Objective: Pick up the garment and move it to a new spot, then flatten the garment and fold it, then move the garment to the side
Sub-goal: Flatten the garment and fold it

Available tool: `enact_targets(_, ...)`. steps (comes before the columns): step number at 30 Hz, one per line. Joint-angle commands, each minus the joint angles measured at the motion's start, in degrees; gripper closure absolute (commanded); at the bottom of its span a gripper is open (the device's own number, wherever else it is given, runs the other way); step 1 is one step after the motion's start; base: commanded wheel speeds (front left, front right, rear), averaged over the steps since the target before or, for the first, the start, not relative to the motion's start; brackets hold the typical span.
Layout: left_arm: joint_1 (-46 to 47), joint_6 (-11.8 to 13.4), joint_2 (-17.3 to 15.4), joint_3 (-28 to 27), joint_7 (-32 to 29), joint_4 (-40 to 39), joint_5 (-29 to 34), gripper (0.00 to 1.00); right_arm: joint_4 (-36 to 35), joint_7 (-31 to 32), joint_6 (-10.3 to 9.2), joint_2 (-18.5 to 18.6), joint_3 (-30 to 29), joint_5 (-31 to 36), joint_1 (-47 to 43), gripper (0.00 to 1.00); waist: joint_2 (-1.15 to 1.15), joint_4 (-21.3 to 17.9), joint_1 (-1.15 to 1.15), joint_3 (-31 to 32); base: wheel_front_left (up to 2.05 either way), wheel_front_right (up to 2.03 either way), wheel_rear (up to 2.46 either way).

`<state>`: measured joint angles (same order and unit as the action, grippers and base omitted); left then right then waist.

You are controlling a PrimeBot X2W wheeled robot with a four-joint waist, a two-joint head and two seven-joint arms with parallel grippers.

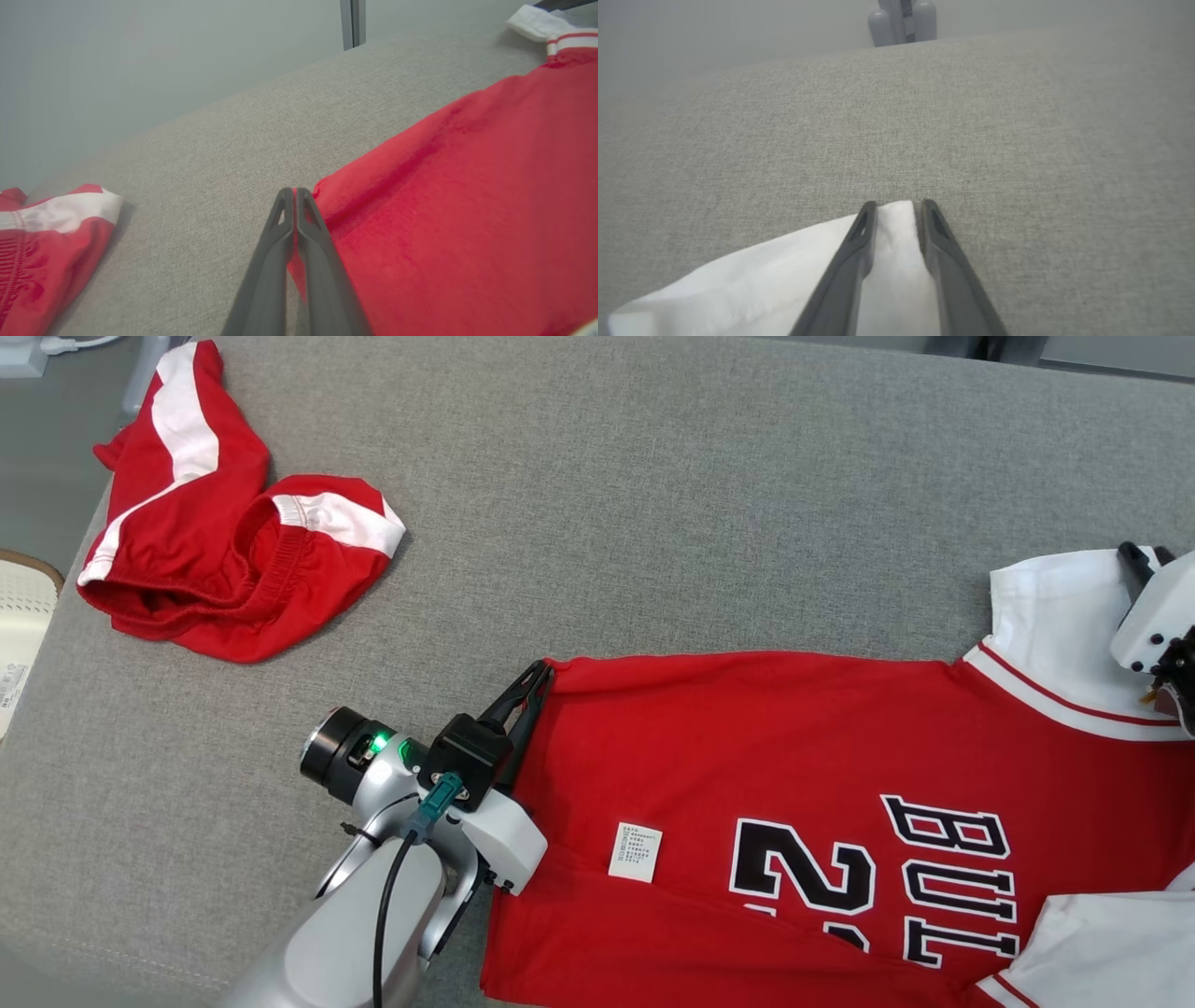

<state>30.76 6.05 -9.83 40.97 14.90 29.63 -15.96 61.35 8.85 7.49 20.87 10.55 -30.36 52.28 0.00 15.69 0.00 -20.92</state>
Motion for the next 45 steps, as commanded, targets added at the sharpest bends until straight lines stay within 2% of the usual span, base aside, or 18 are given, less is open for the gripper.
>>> enact_targets(1, 0.54, -0.27, -0.01, -0.22, 0.29, 0.19, 0.37, 1.0, 0.09, 0.34, 0.01, -0.14, 0.67, -0.65, 0.16, 1.0, 0.0, -0.07, 0.0, 0.01, 0.0, 0.0, 0.0)
enact_targets(15, -0.69, -0.23, -0.28, -1.55, 0.33, 0.62, 0.47, 1.0, -4.64, -6.92, 0.01, 1.36, 8.17, -5.14, -1.79, 1.0, 0.0, -2.14, 0.0, 2.14, 0.0, 0.0, 0.0)
enact_targets(25, -1.61, -0.2, -1.8, -3.04, 0.29, 2.5, -0.13, 1.0, -12.4, -10.74, 0.01, 2.29, 12.93, -14.3, -7.47, 1.0, 0.0, -5.98, 0.0, 5.98, 0.0, 0.0, 0.0)
enact_targets(32, -3.18, -0.05, -3.41, -3.64, 0.29, 2.24, 0.2, 1.0, -18.03, -10.96, 0.01, 4.15, 14.83, -18.89, -12.19, 1.0, 0.0, -7.74, 0.0, 8.44, 0.0, 0.0, 0.0)
enact_targets(36, -4.96, -0.87, -5.13, -2.97, 0.29, 1.73, 1.15, 1.0, -21.84, -10.39, 0.01, 5.66, 16.06, -20.8, -16.14, 1.0, 0.0, -8.51, 0.0, 10.25, 0.0, 0.0, 0.0)
enact_targets(45, -9.65, -1.27, -9.12, -1.26, 0.14, -0.1, 2.05, 1.0, -30.21, -4.59, 0.01, 9.61, 16.44, -26.38, -26.48, 1.0, 0.0, -9.97, 0.0, 14.19, 0.0, 0.0, 0.0)
